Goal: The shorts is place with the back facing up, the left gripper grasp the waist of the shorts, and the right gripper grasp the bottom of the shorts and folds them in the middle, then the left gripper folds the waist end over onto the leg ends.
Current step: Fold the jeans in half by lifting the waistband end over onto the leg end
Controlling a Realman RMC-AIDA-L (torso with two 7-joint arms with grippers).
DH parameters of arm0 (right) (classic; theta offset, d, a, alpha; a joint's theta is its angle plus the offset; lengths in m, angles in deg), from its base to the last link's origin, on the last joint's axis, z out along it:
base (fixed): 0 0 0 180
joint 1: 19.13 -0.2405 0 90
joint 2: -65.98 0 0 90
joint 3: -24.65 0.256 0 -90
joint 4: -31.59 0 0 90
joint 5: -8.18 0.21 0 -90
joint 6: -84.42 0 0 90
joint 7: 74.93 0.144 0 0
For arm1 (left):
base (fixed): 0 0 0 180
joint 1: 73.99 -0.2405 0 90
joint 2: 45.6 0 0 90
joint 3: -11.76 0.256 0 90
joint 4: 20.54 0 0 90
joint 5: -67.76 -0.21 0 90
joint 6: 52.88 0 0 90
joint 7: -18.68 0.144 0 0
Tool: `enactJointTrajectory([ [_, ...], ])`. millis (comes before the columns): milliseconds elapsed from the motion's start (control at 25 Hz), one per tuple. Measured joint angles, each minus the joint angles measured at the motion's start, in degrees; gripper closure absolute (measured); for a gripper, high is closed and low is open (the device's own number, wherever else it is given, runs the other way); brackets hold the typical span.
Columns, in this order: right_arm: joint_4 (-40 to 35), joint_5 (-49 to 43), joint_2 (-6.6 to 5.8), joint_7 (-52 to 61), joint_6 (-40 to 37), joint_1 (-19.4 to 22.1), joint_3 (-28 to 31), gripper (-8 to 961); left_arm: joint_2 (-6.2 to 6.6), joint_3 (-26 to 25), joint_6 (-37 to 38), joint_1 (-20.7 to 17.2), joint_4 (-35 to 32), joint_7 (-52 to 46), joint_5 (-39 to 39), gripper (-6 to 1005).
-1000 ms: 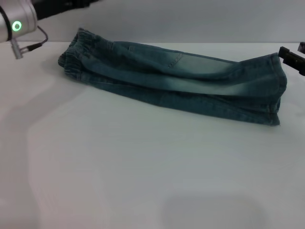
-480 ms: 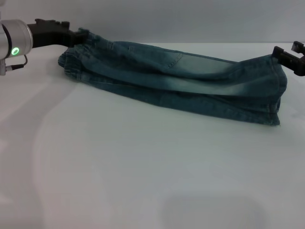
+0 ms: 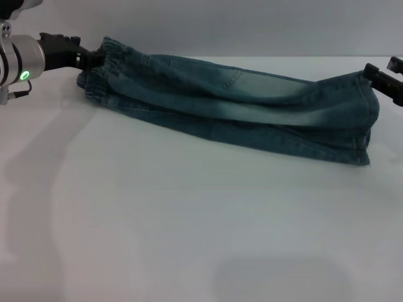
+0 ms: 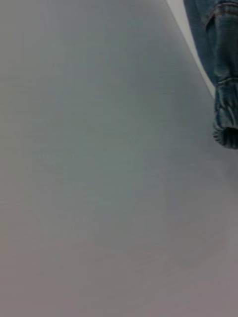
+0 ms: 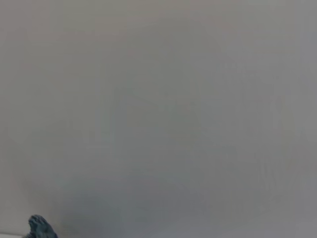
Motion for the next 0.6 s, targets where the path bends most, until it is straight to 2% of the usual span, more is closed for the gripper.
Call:
enactJointTrajectory([
  [160, 1.81, 3.74, 0.0, -4.77, -2.55, 0.65, 0.01, 301, 0.86, 0.0, 0.0, 1.14, 2.69, 1.23, -0.04, 413],
  [600, 2.86, 5.97, -0.01, -7.72, -4.23, 0.6, -0.01, 302, 0.83, -0.78, -1.65, 2.01, 6.4, 2.63, 0.22, 425],
])
